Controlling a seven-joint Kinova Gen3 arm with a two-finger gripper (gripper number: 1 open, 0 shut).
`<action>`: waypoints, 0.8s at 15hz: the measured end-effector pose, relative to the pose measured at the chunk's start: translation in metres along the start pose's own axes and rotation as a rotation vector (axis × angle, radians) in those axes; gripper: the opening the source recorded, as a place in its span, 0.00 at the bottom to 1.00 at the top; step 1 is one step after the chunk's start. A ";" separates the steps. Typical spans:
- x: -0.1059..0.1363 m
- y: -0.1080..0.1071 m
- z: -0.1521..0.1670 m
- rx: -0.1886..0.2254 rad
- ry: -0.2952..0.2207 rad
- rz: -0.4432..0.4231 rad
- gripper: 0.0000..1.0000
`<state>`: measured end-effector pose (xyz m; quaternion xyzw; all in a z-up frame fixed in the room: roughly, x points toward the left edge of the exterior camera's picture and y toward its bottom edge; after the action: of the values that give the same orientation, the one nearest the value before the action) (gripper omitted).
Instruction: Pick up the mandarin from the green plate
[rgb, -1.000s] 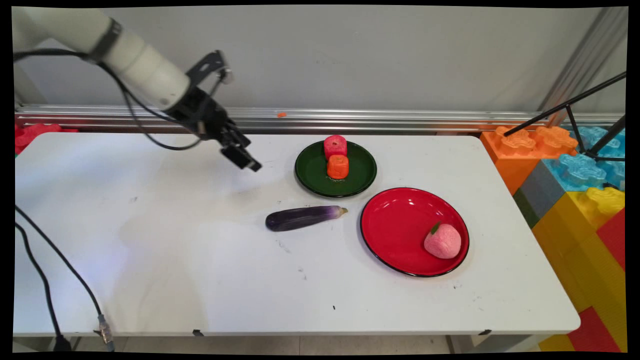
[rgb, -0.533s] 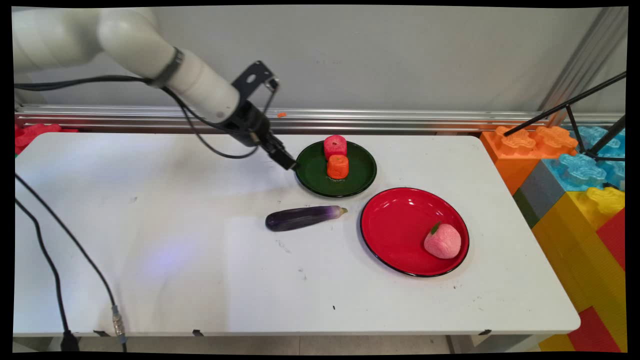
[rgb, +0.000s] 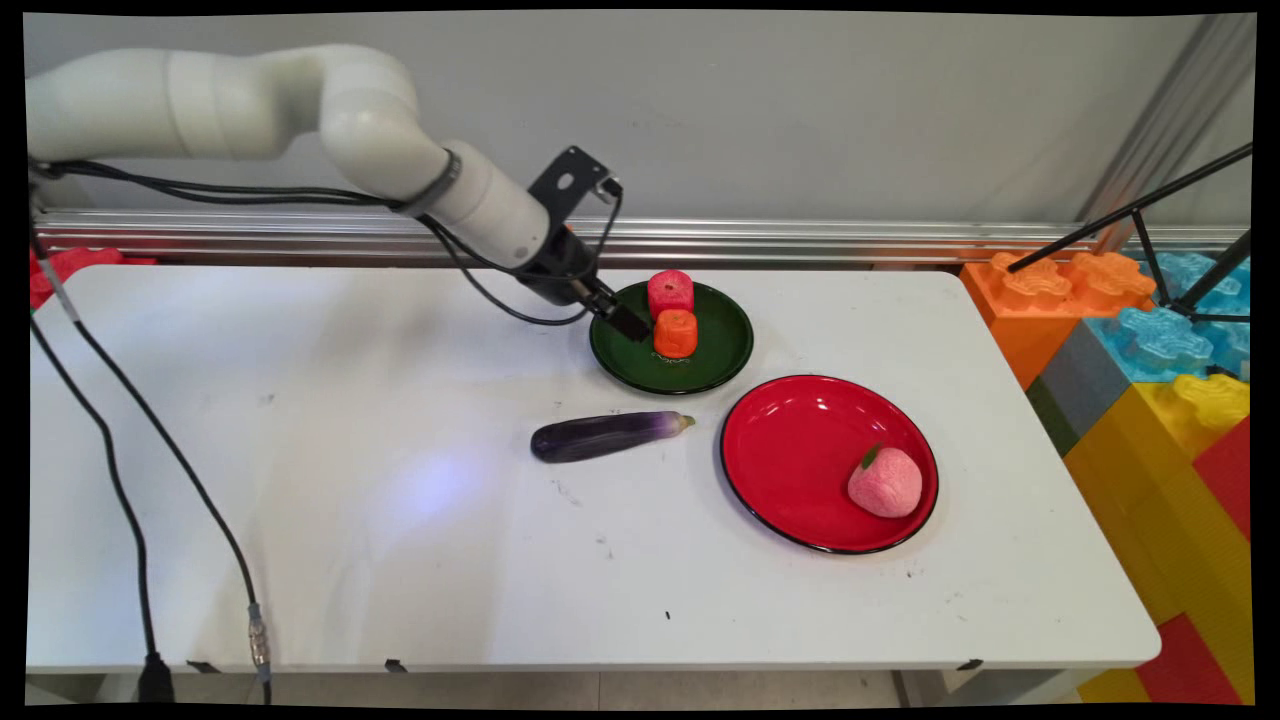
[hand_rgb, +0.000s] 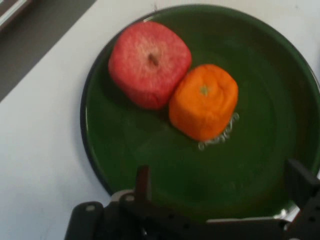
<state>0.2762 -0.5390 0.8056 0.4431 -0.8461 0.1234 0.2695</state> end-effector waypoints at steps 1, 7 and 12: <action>0.001 0.000 0.006 0.002 0.004 -0.008 1.00; 0.004 0.005 0.045 -0.013 0.028 -0.047 1.00; 0.004 0.009 0.068 -0.026 0.053 -0.059 1.00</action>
<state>0.2429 -0.5670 0.7525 0.4608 -0.8267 0.1164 0.3011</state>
